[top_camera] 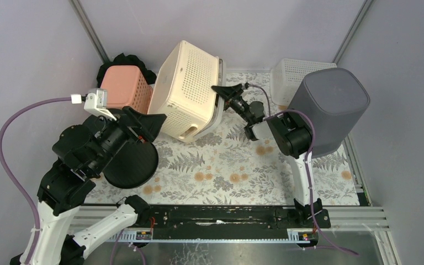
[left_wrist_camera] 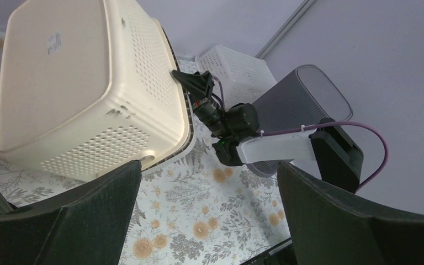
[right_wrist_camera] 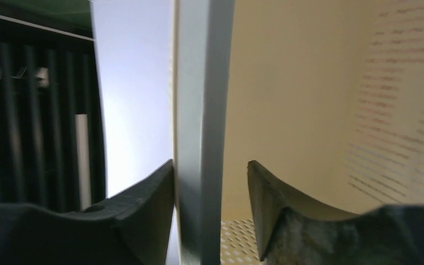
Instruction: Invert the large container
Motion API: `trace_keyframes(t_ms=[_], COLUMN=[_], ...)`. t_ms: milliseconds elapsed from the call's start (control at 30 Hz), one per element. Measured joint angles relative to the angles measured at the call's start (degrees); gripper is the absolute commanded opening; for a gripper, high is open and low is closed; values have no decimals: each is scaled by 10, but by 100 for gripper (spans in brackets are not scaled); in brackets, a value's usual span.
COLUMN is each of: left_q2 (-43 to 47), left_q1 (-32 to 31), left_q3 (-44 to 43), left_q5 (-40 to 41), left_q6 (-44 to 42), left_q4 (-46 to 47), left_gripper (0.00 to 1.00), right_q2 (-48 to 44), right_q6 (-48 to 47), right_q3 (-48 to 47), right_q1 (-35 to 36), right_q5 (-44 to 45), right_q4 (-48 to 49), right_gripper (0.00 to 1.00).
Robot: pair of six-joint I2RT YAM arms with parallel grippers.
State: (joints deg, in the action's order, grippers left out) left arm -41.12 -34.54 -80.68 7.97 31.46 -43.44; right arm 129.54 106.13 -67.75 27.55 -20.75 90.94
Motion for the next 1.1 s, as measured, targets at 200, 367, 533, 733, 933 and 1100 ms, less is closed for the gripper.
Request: trace_keyframes(t_ms=[200,367,533,733,933,1100], left_q2=[-7,-27,-42,-53,-68,-77], left_q1=[0,0,0,0,0,0], left_q3=[17,38,69,107,175,242], left_q5=[-1,-9,-18,-28,-42,-54], left_q6=[1,4,9,15,29,47], left_q4=[2,13,22,51,91,116], left_gripper=[100,100,100,100,100,100], right_q2=[-47,-120,-193,-205,-211,-263], right_q6=[-66,-151,-271,-386,-465,-567], right_q3=[100,154,151,124,119,87], right_q1=[-37,-62,-78,-97,-126,-130], right_q5=[-42,-73,-97,-104,-100,-56], right_q4=[-26,-141,-335,-536,-665,-806], right_gripper=[64,67,69,73,76,76])
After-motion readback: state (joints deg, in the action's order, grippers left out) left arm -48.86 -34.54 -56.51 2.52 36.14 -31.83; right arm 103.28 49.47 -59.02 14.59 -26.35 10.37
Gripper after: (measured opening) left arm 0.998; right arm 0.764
